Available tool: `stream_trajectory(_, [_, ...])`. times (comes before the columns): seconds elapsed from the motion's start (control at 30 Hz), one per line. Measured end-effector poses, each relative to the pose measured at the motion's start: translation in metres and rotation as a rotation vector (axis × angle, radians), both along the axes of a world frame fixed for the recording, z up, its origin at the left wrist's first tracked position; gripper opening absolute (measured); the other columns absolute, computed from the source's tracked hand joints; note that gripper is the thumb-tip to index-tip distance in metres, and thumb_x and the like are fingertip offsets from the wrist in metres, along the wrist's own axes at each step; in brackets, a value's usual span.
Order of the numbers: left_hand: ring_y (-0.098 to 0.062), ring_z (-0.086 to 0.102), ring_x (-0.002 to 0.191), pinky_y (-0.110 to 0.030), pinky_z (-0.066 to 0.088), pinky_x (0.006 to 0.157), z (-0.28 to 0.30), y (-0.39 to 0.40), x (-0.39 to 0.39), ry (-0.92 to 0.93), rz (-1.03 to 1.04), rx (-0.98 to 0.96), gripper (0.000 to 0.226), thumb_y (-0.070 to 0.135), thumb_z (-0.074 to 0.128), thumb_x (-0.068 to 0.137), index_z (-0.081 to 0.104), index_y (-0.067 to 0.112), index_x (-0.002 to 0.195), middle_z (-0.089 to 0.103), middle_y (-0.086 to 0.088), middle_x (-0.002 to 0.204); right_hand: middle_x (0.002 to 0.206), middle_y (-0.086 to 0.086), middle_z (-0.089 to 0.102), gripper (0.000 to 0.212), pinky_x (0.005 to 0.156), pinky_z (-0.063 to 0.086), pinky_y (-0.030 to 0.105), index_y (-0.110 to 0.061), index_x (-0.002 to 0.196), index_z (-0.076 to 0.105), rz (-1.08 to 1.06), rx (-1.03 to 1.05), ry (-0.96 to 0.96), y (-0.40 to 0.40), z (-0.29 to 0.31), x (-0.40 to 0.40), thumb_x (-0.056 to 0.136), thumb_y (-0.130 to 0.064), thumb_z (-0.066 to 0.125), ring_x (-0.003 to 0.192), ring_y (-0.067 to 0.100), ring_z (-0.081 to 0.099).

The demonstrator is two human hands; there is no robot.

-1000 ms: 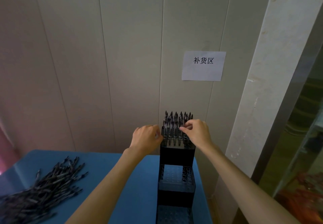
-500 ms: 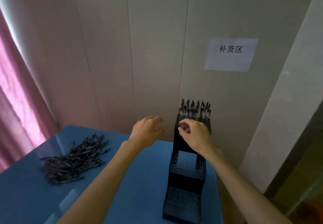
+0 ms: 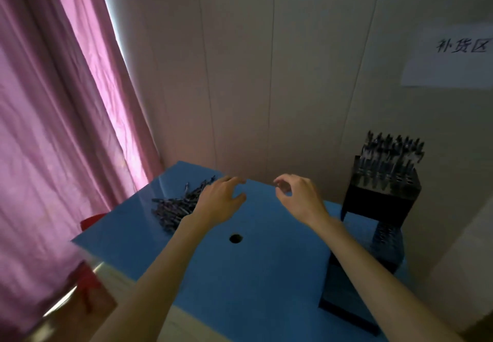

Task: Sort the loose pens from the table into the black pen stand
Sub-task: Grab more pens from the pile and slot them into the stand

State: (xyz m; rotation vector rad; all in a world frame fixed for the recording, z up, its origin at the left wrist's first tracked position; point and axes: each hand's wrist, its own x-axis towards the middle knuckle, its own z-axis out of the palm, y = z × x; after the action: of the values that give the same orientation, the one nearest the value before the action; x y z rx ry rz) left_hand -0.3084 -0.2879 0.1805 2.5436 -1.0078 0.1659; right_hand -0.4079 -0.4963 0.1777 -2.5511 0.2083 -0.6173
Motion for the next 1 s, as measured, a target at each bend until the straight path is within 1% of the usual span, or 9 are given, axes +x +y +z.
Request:
stream_trajectory(0.07, [-0.024,0.058,0.114,-0.040,0.050,0.090,-0.007,0.032,0.013,0.011,0.022,0.001,0.044,0.041,0.050,0.102,0.050,0.026,0.143,0.055,-0.001,0.137,0.112,-0.008,0.070,0.023,0.085,0.056,0.034,-0.023,0.117,0.068,-0.001,-0.011,0.021,0.028,-0.005,0.014,0.096,-0.028,0.061,0.096,0.012,0.064])
stream_trajectory(0.17, [-0.025,0.059,0.110,-0.041,0.052,0.085,-0.017,0.082,0.033,0.017,0.038,-0.002,0.043,0.042,0.051,0.101,0.051,0.026,0.141,0.057,-0.001,0.129,0.119,-0.007,0.067,0.026,0.087,0.055,0.036,-0.023,0.123,0.065,0.001,-0.018,0.073,0.075,-0.012,0.034,0.098,-0.029,0.059,0.101,0.014,0.062])
stream_trajectory(0.27, [-0.022,0.061,0.107,-0.040,0.053,0.086,-0.027,0.131,0.055,0.061,0.049,-0.045,0.042,0.039,0.054,0.100,0.052,0.028,0.141,0.058,0.000,0.129,0.125,-0.005,0.064,0.027,0.093,0.053,0.037,-0.022,0.126,0.063,-0.006,-0.026,0.128,0.120,-0.021,0.054,0.100,-0.029,0.057,0.109,0.016,0.061])
stream_trajectory(0.37, [-0.020,0.062,0.104,-0.040,0.053,0.086,-0.038,0.176,0.076,0.103,0.056,-0.072,0.042,0.038,0.057,0.098,0.054,0.031,0.139,0.060,0.001,0.123,0.127,-0.004,0.064,0.027,0.094,0.053,0.038,-0.023,0.126,0.063,-0.021,-0.020,0.147,0.158,-0.030,0.074,0.100,-0.028,0.058,0.108,0.018,0.061])
stream_trajectory(0.53, [-0.020,0.061,0.107,-0.037,0.051,0.090,-0.059,0.237,0.111,0.152,0.041,-0.082,0.038,0.036,0.059,0.096,0.057,0.033,0.134,0.060,0.003,0.121,0.126,-0.002,0.065,0.027,0.092,0.053,0.038,-0.022,0.126,0.063,-0.050,0.014,0.189,0.213,-0.049,0.101,0.099,-0.027,0.060,0.107,0.019,0.062])
stream_trajectory(0.67, [-0.021,0.060,0.109,-0.040,0.051,0.092,-0.075,0.269,0.140,0.179,0.044,-0.083,0.040,0.038,0.061,0.096,0.056,0.032,0.135,0.059,0.002,0.123,0.127,-0.001,0.064,0.030,0.094,0.052,0.038,-0.021,0.129,0.062,-0.052,0.012,0.238,0.241,-0.063,0.121,0.100,-0.027,0.058,0.107,0.019,0.062])
stream_trajectory(0.83, [-0.018,0.061,0.104,-0.042,0.051,0.093,-0.097,0.289,0.186,0.241,0.055,-0.082,0.041,0.037,0.061,0.095,0.055,0.033,0.136,0.057,0.004,0.130,0.127,0.001,0.065,0.030,0.094,0.054,0.039,-0.018,0.128,0.063,-0.064,0.046,0.275,0.256,-0.082,0.154,0.099,-0.025,0.059,0.107,0.019,0.064])
stream_trajectory(1.0, [-0.022,0.060,0.107,-0.043,0.052,0.093,-0.121,0.294,0.240,0.290,0.050,-0.051,0.040,0.036,0.061,0.094,0.056,0.033,0.133,0.058,0.002,0.124,0.125,0.001,0.066,0.028,0.095,0.053,0.038,-0.018,0.126,0.064,-0.101,0.076,0.285,0.258,-0.101,0.202,0.099,-0.023,0.060,0.107,0.019,0.063])
